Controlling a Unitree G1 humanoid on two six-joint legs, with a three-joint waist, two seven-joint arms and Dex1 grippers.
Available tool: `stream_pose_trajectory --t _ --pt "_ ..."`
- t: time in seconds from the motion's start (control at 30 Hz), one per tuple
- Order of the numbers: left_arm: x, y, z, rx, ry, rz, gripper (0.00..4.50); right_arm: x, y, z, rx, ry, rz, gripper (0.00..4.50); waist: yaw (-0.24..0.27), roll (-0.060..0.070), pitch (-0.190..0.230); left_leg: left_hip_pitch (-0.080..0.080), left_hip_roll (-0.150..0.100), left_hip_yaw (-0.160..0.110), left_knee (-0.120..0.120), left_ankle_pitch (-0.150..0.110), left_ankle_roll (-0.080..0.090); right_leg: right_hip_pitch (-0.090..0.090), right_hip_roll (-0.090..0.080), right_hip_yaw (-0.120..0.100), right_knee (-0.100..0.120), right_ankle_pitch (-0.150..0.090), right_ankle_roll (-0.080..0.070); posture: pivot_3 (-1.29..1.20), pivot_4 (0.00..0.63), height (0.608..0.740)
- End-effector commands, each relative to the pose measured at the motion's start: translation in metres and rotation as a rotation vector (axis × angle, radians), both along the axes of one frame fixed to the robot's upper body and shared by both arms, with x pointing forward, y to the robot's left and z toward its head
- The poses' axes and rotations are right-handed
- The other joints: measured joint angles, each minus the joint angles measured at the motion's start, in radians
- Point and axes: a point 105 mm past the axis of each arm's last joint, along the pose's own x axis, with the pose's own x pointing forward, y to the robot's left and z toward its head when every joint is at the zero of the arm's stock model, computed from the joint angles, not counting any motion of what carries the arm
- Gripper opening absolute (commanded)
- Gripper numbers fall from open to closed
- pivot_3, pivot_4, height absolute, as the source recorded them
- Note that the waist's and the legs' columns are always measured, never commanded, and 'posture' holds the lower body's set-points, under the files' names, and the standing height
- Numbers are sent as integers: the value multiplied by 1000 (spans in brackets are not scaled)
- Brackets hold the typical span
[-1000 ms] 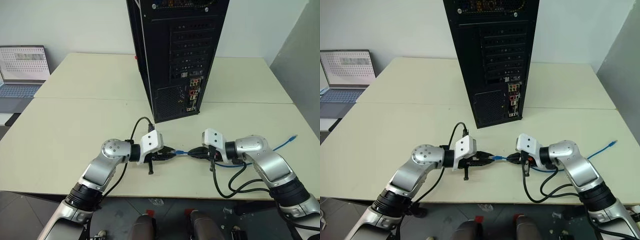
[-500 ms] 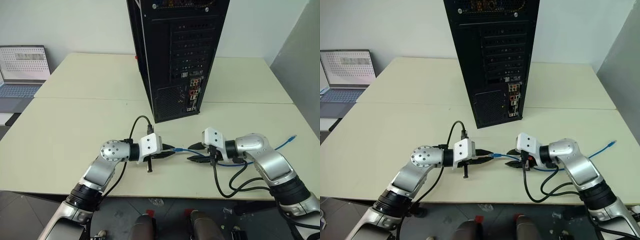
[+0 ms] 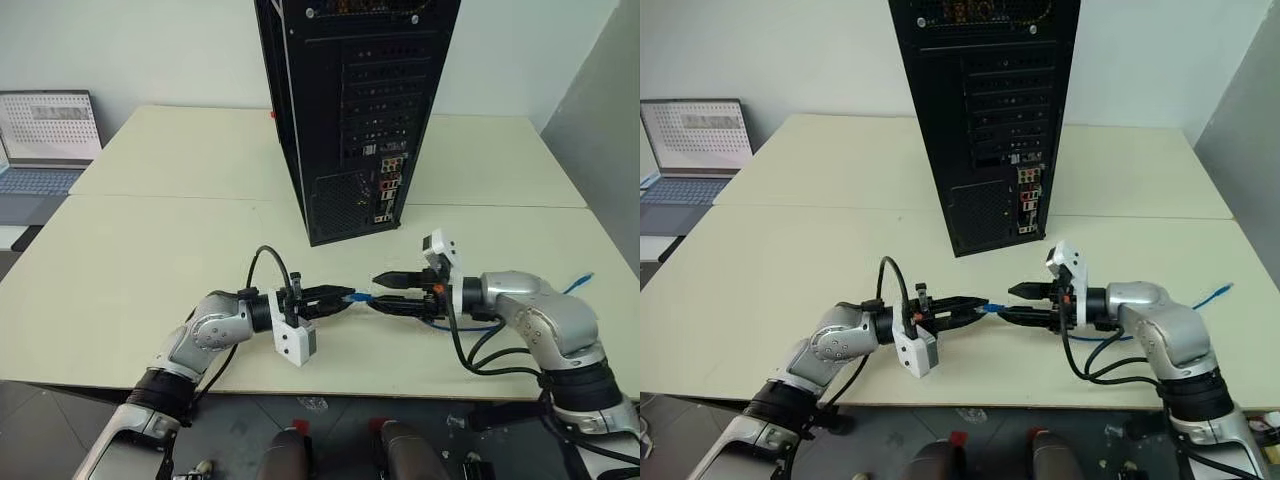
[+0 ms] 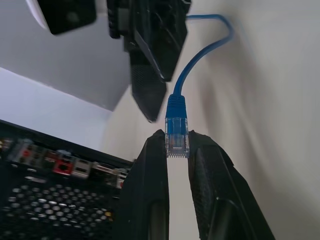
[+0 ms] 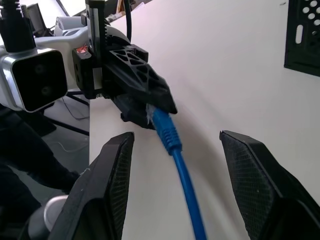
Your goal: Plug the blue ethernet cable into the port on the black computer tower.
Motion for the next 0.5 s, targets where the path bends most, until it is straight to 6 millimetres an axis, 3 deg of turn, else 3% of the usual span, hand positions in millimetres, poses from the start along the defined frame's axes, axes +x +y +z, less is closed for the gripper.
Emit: stream_pose_trajectory --t 0.03,0.47,0.5 --pt "4 3 14 -37 -100 7 274 -1 2 14 66 14 5 2881 0 0 0 0 0 0 0 0 0 0 0 0 0 0 0 0 150 740" --pt "4 3 13 -34 -149 5 274 4 11 19 144 69 -8 2881 -1 0 0 0 0 0 0 0 0 0 3 0 0 0 0 0 150 740" --pt "4 3 12 -33 -150 5 274 4 12 18 144 68 -9 2701 -1 0 0 0 0 0 0 0 0 0 3 0 0 0 0 0 150 740"
